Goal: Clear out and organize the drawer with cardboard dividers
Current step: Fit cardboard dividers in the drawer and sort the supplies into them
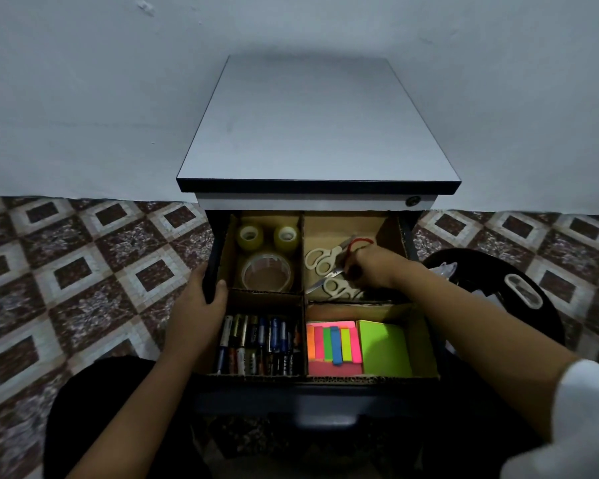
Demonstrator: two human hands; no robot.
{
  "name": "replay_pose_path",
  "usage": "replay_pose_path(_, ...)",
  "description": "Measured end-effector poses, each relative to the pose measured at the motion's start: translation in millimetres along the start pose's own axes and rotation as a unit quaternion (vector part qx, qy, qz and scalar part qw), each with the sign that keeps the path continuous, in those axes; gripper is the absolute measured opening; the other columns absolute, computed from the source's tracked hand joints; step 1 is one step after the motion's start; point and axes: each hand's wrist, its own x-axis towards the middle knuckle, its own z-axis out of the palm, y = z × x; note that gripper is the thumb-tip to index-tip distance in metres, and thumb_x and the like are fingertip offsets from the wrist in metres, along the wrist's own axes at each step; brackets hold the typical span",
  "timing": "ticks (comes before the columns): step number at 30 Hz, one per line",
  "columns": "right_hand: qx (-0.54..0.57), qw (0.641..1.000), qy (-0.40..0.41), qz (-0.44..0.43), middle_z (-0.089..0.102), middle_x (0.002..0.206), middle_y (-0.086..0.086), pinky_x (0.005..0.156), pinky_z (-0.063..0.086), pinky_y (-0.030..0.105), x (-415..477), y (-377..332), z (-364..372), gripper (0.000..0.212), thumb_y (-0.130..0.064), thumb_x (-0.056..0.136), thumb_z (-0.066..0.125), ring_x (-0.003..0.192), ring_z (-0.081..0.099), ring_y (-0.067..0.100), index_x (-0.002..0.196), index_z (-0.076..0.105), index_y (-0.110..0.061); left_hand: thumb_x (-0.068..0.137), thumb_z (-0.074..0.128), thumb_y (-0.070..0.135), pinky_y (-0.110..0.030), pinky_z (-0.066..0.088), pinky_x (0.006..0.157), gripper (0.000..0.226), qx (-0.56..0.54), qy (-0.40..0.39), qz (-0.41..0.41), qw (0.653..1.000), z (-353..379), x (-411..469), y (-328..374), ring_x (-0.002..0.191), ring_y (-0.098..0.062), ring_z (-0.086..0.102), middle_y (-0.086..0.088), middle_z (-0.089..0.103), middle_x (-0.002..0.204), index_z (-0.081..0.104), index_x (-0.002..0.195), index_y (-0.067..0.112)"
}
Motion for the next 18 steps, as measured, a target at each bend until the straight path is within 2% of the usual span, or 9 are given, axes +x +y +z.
replay_pose_path(4,-0.051,0.998,-0.029,-0.005,0.063,0.116,0.012,0.090,0.049,0.035,5.3,1.6,6.2,0.026,-0.017,0.087,0.060,0.105,0.059,0.028,0.112,0.064,-0.012,0.098,0.044,0.035,-0.038,0.048,0.086,0.046,-0.001,-0.001,-0.003,1.000,0.7,2.0,-0.9,0.111,-0.029,0.056,-0.010,0.057,0.128,0.035,0.140,0.021)
replay_pose_path(11,-0.021,1.000,-0.017,-0.008,0.063,0.117,0.012,0.091,0.046,0.033,5.9,5.3,9.3,0.030,-0.018,0.085,0.064,0.108,0.058,0.027,0.114,0.063,-0.012,0.098,0.043,0.034,-0.035,0.044,0.083,0.047,0.001,-0.001,-0.003,1.000,1.1,1.8,-0.8,0.114,-0.029,0.055,-0.010,0.055,0.130,0.034,0.141,0.020)
replay_pose_path(18,-0.002,1.000,0.008,-0.008,0.063,0.117,0.013,0.092,0.047,0.034,0.6,3.8,9.6,0.033,-0.021,0.086,0.065,0.108,0.058,0.027,0.117,0.063,-0.010,0.097,0.042,0.040,-0.043,0.045,0.094,0.051,0.021,-0.003,-0.016,1.000,1.8,3.5,-3.6,0.120,-0.031,0.052,-0.011,0.051,0.136,0.031,0.143,0.021)
